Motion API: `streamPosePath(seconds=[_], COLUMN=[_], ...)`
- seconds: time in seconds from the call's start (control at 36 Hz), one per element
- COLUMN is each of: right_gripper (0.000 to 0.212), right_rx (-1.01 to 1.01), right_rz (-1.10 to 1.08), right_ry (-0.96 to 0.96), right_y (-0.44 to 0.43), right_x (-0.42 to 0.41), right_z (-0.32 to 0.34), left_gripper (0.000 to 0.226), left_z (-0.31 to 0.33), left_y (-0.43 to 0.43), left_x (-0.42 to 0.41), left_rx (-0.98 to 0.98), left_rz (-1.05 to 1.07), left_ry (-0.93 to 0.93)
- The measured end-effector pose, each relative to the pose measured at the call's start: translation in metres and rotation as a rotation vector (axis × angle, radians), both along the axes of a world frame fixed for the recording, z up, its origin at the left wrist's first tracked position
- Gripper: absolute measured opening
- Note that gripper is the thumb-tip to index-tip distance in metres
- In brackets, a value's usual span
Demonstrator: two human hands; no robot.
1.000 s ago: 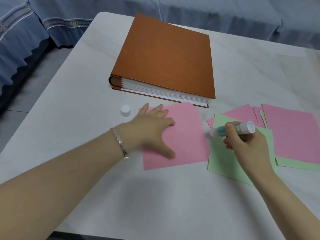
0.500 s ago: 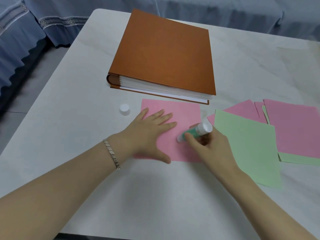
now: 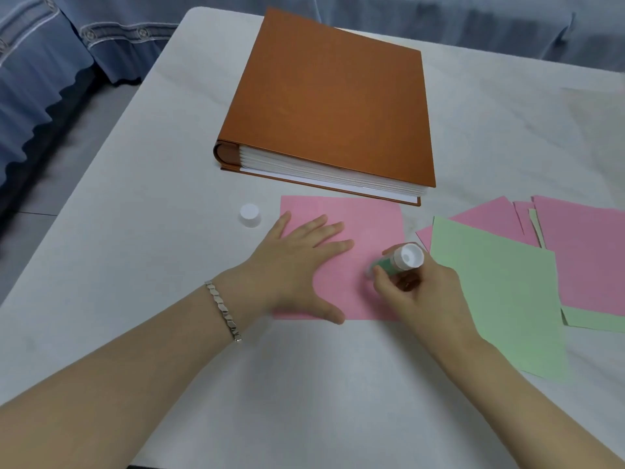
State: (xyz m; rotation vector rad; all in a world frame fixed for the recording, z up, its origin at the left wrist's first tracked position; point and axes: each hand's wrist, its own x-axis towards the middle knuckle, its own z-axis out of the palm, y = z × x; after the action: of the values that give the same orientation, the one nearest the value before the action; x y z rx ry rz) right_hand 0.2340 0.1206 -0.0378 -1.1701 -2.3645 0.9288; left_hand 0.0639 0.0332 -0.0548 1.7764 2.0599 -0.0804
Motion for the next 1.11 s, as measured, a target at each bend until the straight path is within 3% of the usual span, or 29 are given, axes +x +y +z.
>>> streamPosePath(seconds=[0.31, 0.44, 0.61, 0.89, 1.11], right_gripper=[0.007, 0.011, 0.011, 0.017, 0.005], right_rx=[-0.110, -0.134, -0.059, -0.073, -0.107], right_rz=[-0.158, -0.029, 0.077, -0.016, -0.144], right_ry=[0.096, 0.117, 0.008, -0.002, 0.086], right_y=[0.017, -0.006, -0.018, 0.002, 0.014], right_x=[0.034, 0.027, 0.012, 0.030, 0.040], right_z=[0.008, 0.009, 0.000, -0.003, 0.010], left_gripper=[0.104, 0.104, 0.105, 0.105, 0.105], left_z=[0.002, 0.002, 0.005, 0.000, -0.001], left_y=[-0.002, 0.000, -0.002, -0.004, -0.005], left_x=[0.008, 0.018, 0.019, 0.017, 0.017], left_rx=[-0.005, -0.015, -0.020, -0.020, -0.001], left_rz=[0.030, 0.084, 0.114, 0.118, 0.118], left_ry=[0.029, 0.026, 0.014, 0.024, 0.012])
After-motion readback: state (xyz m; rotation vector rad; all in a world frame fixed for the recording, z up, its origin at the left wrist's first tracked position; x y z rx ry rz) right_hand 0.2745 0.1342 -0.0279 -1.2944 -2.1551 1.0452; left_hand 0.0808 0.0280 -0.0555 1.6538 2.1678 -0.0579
